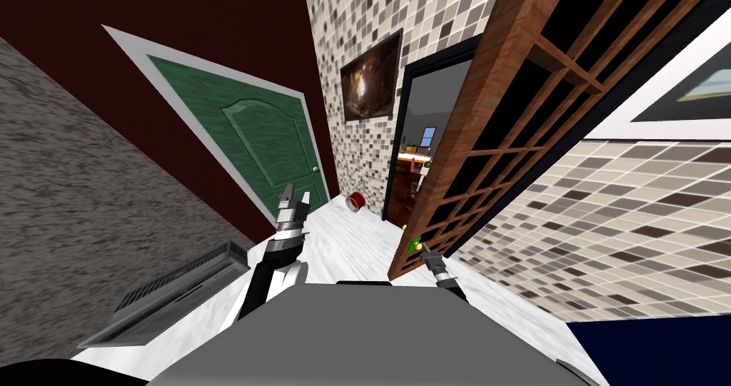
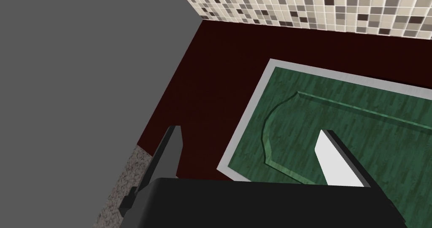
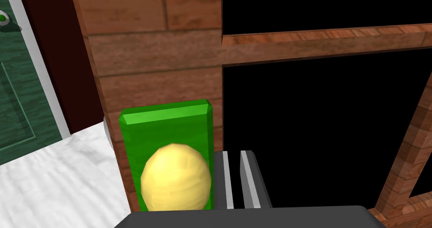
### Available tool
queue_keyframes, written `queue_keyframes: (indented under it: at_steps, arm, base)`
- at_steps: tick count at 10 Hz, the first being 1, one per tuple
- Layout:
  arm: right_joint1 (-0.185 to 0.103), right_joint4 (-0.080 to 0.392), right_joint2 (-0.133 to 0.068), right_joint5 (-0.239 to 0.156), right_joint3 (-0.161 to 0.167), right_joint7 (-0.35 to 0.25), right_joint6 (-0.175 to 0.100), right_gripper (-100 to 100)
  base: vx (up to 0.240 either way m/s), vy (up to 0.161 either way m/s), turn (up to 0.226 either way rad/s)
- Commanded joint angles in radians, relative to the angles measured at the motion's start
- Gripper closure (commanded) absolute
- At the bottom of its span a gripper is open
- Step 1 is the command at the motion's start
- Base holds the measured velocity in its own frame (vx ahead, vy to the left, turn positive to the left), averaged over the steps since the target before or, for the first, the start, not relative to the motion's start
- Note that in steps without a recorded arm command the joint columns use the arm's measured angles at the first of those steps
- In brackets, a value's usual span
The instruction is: Pull the door open
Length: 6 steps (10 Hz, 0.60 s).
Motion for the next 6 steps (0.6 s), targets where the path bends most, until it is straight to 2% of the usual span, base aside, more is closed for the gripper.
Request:
queue_keyframes:
  at_steps: [1,2,6]
  arm:
    - [0.000,0.000,0.000,0.000,0.000,0.000,0.000,-100]
    - [0.000,0.000,0.000,0.000,0.000,0.000,0.000,100]
    - [0.000,0.000,0.000,0.000,0.000,0.000,0.000,100]
  base:
    - [0.016,0.000,0.001]
    - [0.003,-0.015,-0.015]
    - [0.000,0.000,0.000]
